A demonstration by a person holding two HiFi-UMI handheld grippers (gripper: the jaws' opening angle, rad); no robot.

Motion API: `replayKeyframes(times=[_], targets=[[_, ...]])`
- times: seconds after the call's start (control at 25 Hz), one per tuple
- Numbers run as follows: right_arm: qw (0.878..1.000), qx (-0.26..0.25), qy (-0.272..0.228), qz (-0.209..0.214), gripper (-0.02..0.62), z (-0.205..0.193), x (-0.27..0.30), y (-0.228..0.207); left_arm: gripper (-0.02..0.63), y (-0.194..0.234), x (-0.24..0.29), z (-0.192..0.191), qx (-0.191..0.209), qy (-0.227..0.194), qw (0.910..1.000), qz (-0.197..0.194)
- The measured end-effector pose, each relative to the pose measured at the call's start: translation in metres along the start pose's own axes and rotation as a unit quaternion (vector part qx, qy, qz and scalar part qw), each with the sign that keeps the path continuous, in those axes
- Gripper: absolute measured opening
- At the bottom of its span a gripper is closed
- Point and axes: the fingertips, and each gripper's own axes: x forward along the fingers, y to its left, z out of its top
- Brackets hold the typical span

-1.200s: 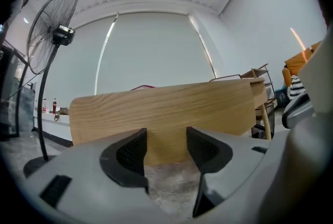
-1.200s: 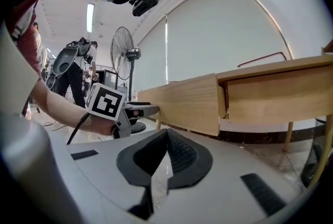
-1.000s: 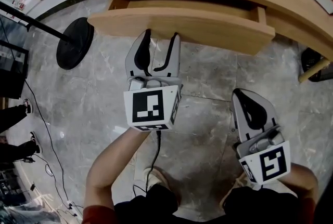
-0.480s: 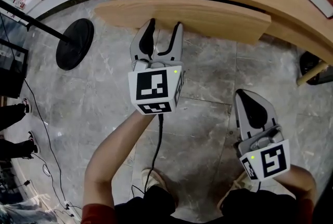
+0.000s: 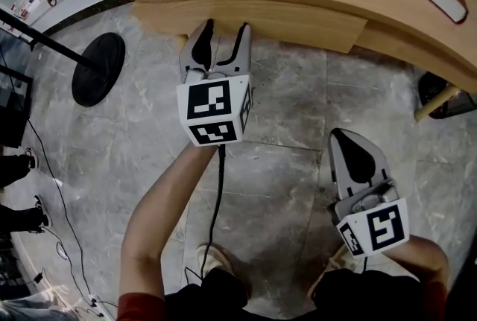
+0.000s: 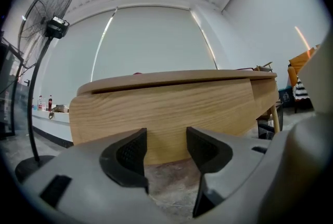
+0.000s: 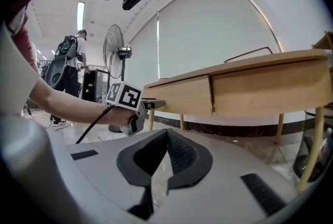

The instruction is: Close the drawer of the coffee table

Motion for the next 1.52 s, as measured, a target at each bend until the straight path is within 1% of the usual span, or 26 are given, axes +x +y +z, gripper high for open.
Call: replayKeyframes(times=[0.16,0.32,0.48,0.6,0.88,1.08,1.32,1.52], targets=[[1.0,0.001,0.002,-0.004,-0.002,-0.004,-0.006,-0.005,0.222,-0.001,0.011,0.001,0.001,-0.009,0.9999,0.004],[1.0,-0.001,0.006,-0.021,-0.002,-0.01,-0.008,-0.015,0.223,0.001,0.019,0.0,0.003,-0.013,0.9999,-0.004],[0.999,0.004,0.017,-0.035,-0.002,-0.016,-0.01,-0.024,0.224,0.002,0.024,0.001,0.002,-0.018,0.9998,-0.001],[0.999,0.003,0.019,-0.037,-0.002,-0.017,-0.012,-0.025,0.224,0.002,0.023,0.001,0.003,-0.024,0.9997,-0.001],[0.999,-0.001,0.017,-0.034,-0.002,-0.014,-0.01,-0.02,0.224,0.002,0.023,0.001,0.006,-0.022,0.9997,-0.004],[0.999,-0.007,0.014,-0.035,-0.002,-0.012,-0.009,-0.016,0.224,-0.004,0.006,-0.005,0.018,-0.024,0.9994,-0.016],[0.999,-0.012,0.011,-0.03,-0.002,-0.007,-0.003,-0.008,0.224,-0.009,-0.019,-0.015,0.015,-0.015,0.9993,-0.03],[1.0,-0.019,0.008,-0.021,-0.002,-0.004,0.003,-0.001,0.224,-0.021,-0.05,-0.031,0.011,0.001,0.9989,-0.046]])
